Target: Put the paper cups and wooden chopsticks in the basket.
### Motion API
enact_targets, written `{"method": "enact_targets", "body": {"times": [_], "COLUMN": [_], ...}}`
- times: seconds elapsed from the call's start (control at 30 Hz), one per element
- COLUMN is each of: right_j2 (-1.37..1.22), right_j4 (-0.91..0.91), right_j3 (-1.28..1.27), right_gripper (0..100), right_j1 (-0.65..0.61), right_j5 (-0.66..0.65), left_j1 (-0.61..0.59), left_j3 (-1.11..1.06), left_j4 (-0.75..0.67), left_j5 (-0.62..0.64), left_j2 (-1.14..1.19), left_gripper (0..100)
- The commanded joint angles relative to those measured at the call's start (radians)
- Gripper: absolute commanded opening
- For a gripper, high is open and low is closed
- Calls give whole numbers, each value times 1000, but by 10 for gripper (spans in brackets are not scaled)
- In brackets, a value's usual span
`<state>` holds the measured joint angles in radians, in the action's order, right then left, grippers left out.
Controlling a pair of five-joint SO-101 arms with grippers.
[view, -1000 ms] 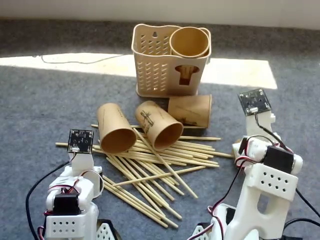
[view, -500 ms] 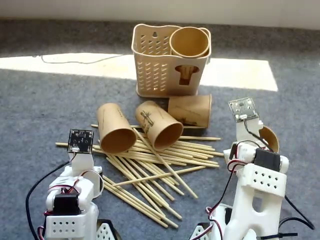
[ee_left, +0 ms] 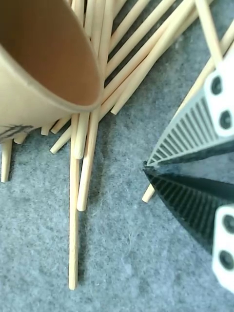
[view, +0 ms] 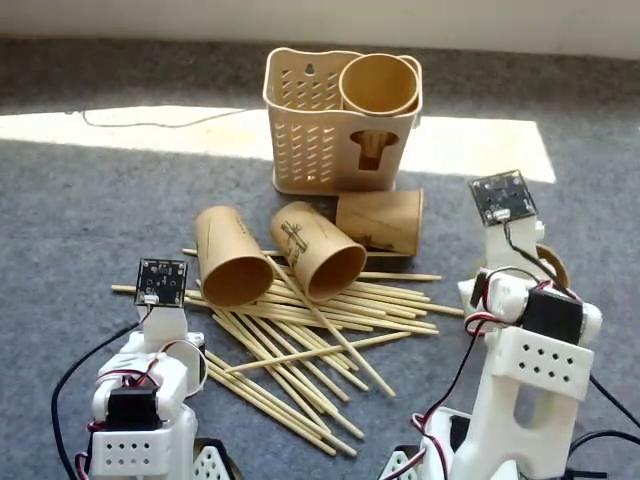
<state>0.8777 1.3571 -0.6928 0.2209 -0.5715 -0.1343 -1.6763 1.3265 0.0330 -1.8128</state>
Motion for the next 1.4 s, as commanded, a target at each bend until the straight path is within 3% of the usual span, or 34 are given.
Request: {"method": "enact_targets", "body": {"times": [0.0,0.4,0.8,0.93,1.37], "right_j2": [15,7,-1,-101,-470], "right_j4": [28,-1,-378,-420,-435], "right_j3": [157,532,573,572,757], "right_gripper": [5,5,5,5,5], "right_j1": [4,-174,-348,-410,-444], "right_j5": [8,15,84,81,78], "left_j1": [18,18,18,18,18], "left_j3": [-18,-18,-18,-18,-18], "left_j4": [2,2,2,2,2], "left_j5": [5,5,5,5,5], "left_j2": [-12,-12,-12,-12,-12], "left_gripper": [7,7,7,7,7]}}
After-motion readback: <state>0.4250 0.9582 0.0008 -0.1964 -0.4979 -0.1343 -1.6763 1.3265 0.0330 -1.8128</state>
